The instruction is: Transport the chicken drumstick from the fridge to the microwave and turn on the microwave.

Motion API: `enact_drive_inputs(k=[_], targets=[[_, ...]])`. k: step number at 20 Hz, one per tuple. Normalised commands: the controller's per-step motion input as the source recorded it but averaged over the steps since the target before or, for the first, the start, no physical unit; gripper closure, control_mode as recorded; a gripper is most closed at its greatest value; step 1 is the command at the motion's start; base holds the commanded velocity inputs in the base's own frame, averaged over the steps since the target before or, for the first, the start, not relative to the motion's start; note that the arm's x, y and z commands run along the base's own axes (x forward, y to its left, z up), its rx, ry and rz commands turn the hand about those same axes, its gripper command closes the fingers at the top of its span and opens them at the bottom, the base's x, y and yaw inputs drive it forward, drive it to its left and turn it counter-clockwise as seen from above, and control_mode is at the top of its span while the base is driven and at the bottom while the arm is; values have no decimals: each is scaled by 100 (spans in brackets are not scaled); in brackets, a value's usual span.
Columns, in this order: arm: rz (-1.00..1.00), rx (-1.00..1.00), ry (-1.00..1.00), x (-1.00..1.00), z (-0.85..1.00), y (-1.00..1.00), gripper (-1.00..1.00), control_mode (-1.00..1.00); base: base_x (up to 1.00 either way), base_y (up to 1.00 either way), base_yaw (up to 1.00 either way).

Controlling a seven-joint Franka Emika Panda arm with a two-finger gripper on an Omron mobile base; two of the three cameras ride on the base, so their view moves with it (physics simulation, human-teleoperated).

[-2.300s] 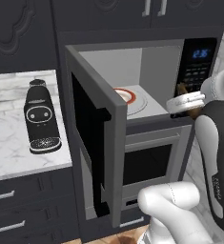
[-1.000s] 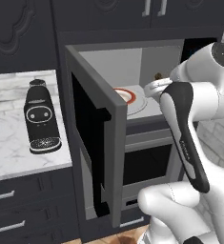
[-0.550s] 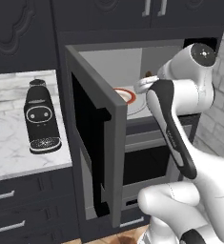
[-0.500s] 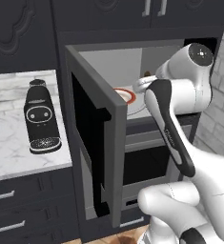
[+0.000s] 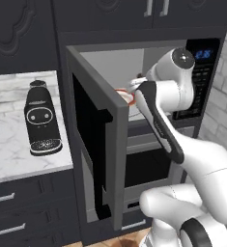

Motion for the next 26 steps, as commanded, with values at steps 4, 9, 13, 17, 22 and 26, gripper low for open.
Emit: enact_drive_inputs(k=[4,9,13,17,22,26], targets=[[0,0,0,56,-19,2,100,-100,0,0,0],[0,0,0,60,-18,4,100,-100,0,0,0],[0,0,0,56,-22,8,100,-100,0,0,0],[0,0,0,51,-27,11,100,-100,0,0,0],[0,0,0,49,-27,8,100,-100,0,0,0],[0,0,0,48,-22,3,100,-100,0,0,0]])
